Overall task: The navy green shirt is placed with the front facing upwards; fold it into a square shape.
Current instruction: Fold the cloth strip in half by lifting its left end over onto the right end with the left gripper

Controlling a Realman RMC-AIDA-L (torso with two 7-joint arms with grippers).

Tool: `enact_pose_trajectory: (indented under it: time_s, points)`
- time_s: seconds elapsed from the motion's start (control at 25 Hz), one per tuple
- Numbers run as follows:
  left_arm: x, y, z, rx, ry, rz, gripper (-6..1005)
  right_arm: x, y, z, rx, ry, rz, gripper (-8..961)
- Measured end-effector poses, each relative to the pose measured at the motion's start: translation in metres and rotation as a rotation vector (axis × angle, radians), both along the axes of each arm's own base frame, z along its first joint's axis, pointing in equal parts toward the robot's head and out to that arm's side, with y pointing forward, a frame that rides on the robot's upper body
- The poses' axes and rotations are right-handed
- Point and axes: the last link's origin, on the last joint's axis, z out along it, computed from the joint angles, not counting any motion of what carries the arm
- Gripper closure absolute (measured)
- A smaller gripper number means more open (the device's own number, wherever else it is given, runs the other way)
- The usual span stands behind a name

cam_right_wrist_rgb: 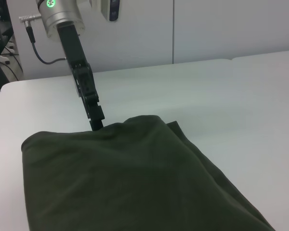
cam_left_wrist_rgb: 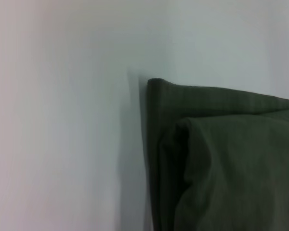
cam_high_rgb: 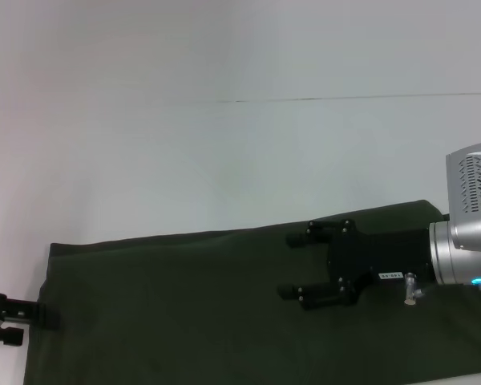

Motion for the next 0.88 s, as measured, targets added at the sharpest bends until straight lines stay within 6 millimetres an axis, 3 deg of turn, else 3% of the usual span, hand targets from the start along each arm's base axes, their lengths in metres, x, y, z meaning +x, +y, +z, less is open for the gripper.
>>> enact_pose_trajectory:
  time_s: [0.88]
  points:
    - [-0.0010,0.0015,-0.0043,0.002,0.014,-0.004,121,-0.0002,0.0008,0.0007,0.000,-0.001,-0.001,100]
